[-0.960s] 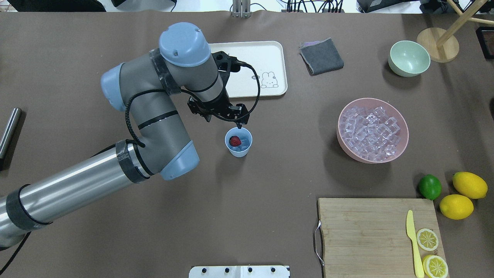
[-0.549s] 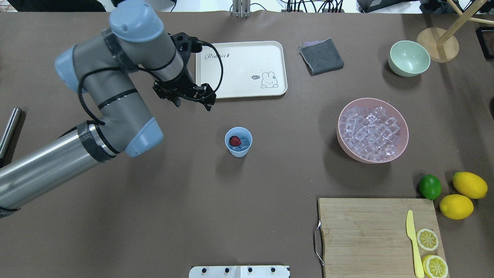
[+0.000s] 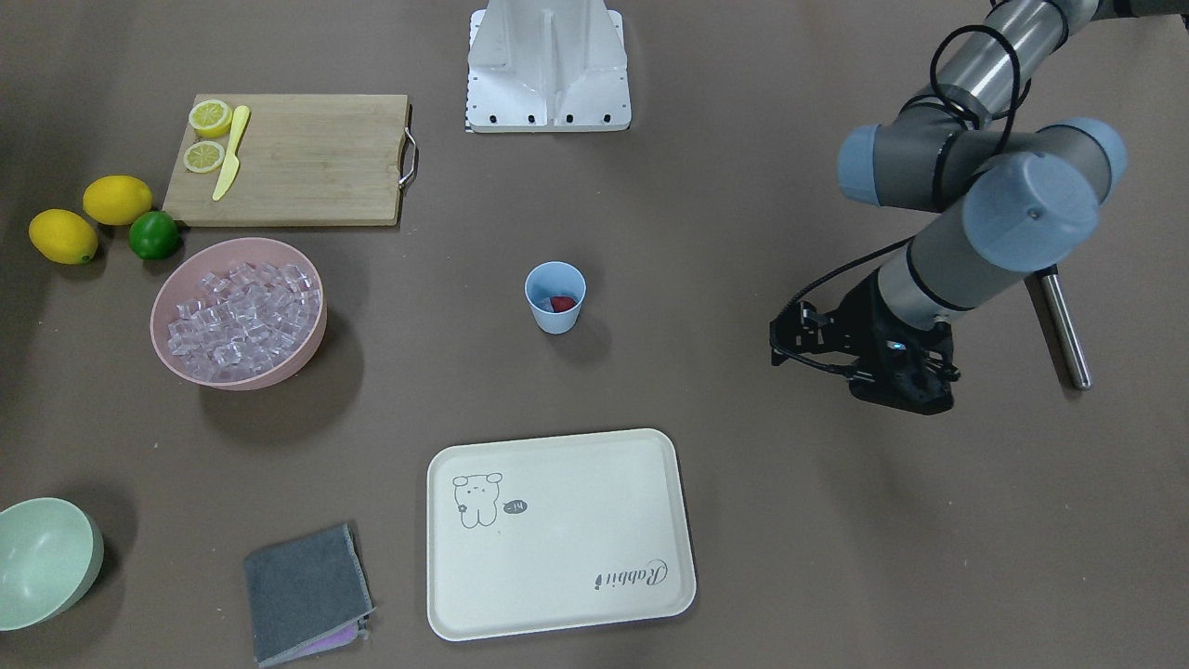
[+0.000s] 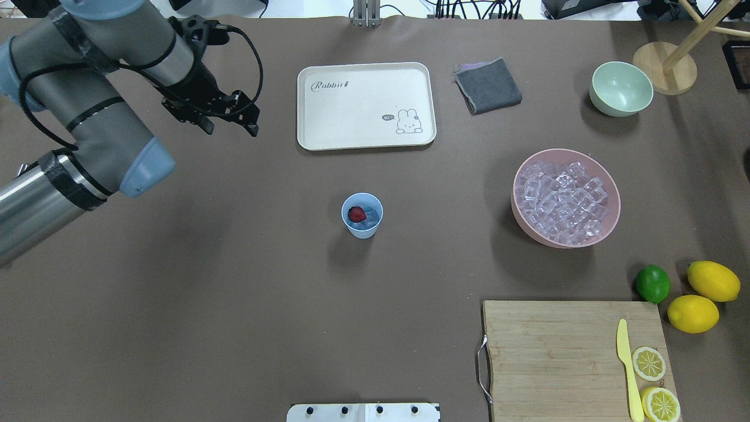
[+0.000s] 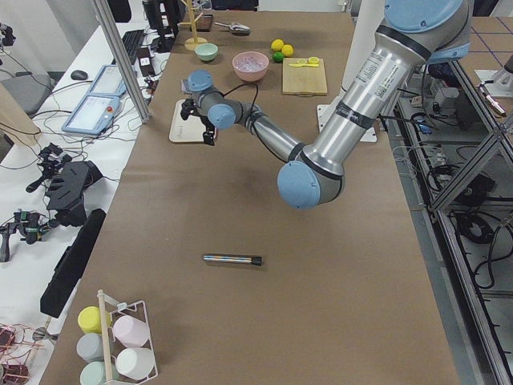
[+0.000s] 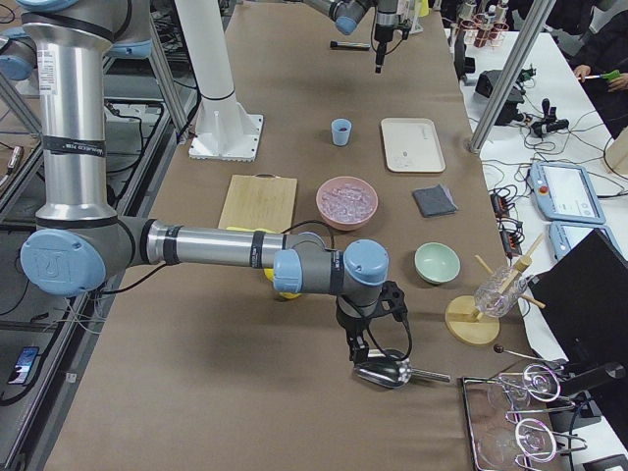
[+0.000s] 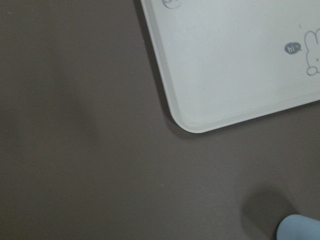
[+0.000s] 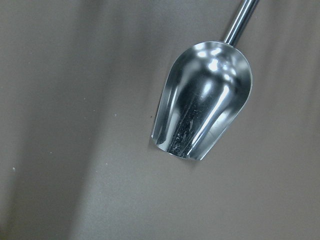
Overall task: Mash ice and strawberries in cup
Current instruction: 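Move the left gripper back toward the steel muddler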
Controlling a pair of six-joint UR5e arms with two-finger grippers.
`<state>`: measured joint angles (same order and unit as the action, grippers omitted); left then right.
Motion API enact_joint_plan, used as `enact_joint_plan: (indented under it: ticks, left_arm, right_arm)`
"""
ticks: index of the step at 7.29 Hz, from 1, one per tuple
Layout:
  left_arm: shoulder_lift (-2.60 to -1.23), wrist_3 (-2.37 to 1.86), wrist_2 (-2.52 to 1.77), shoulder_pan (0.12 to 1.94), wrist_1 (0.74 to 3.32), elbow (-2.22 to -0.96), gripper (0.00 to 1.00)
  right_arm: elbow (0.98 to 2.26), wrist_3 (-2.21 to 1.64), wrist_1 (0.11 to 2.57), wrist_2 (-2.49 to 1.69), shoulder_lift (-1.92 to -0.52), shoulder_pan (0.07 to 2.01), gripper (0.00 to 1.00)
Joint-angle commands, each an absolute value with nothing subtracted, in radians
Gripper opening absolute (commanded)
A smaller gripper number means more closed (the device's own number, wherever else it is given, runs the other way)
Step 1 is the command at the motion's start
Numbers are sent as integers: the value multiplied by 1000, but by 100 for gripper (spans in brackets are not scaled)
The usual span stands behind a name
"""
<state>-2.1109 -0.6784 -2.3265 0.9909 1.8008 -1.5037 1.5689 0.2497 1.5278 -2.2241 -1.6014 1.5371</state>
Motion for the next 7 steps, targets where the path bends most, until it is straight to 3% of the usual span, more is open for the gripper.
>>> enact_joint_plan:
  ticks: [1, 7]
  left_arm:
    - [-2076, -582, -2344, 1061, 1802, -1476, 97]
    - [-1981, -270, -2411, 1279, 1802, -1347, 97]
  right_arm:
    - [1565, 249, 1528, -2224, -1597, 1537, 99]
    - [1583, 248, 1528, -2227, -1609, 1537, 99]
